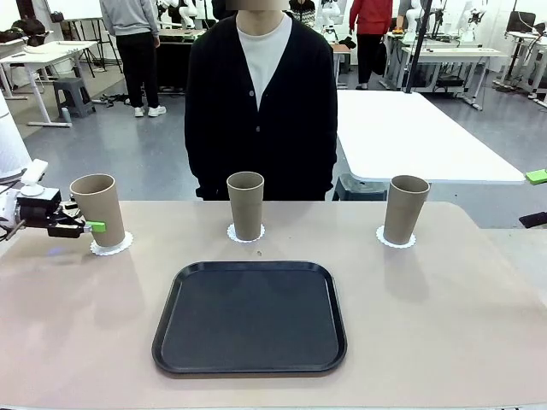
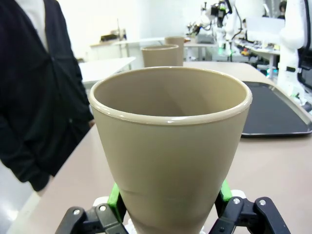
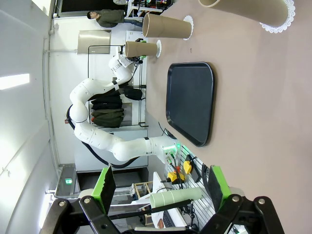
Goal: Place coasters on the table and set cups on them.
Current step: Take one Reusable plastic cup from the Flat Tray and place it on a coaster set by the human.
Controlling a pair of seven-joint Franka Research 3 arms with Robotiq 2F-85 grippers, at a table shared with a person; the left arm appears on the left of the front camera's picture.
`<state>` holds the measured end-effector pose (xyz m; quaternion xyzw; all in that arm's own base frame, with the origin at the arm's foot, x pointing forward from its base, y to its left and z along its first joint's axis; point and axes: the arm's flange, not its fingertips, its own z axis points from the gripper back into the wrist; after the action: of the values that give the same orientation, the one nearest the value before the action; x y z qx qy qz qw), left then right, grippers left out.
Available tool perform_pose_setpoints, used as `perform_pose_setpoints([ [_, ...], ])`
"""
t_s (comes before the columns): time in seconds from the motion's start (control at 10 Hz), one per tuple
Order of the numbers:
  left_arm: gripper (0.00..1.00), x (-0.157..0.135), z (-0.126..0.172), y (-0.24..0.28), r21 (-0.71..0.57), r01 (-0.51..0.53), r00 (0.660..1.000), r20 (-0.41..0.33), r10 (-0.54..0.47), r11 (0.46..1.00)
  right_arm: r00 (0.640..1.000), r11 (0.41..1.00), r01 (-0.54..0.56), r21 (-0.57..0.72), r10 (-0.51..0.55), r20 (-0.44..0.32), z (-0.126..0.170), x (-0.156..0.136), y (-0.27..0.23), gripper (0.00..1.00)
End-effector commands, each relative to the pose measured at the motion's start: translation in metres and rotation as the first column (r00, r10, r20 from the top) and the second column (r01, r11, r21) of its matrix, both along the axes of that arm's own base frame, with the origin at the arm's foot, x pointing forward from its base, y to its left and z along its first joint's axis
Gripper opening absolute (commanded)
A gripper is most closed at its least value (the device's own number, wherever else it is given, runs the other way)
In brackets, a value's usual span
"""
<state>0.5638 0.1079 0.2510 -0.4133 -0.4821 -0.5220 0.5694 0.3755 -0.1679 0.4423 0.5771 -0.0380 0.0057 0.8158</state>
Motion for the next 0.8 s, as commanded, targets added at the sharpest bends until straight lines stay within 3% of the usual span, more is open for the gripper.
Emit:
perform_pose_setpoints([
  [0.0, 0.85, 0.0047, 0.0055, -0.0014, -0.012, 0.007, 1.000, 0.003, -0.007, 1.000, 1.000, 1.000, -0.004, -0.001, 0.004, 0.008, 0.0005, 0.0008, 0.0002, 1.00],
  [0.7, 0.85, 0.0082, -0.0016, -0.0031, -0.022, 0.002, 1.000, -0.023, -0.003, 1.000, 1.000, 1.000, -0.004, -0.001, 0.004, 0.008, 0.0005, 0.0008, 0.0002, 1.00],
])
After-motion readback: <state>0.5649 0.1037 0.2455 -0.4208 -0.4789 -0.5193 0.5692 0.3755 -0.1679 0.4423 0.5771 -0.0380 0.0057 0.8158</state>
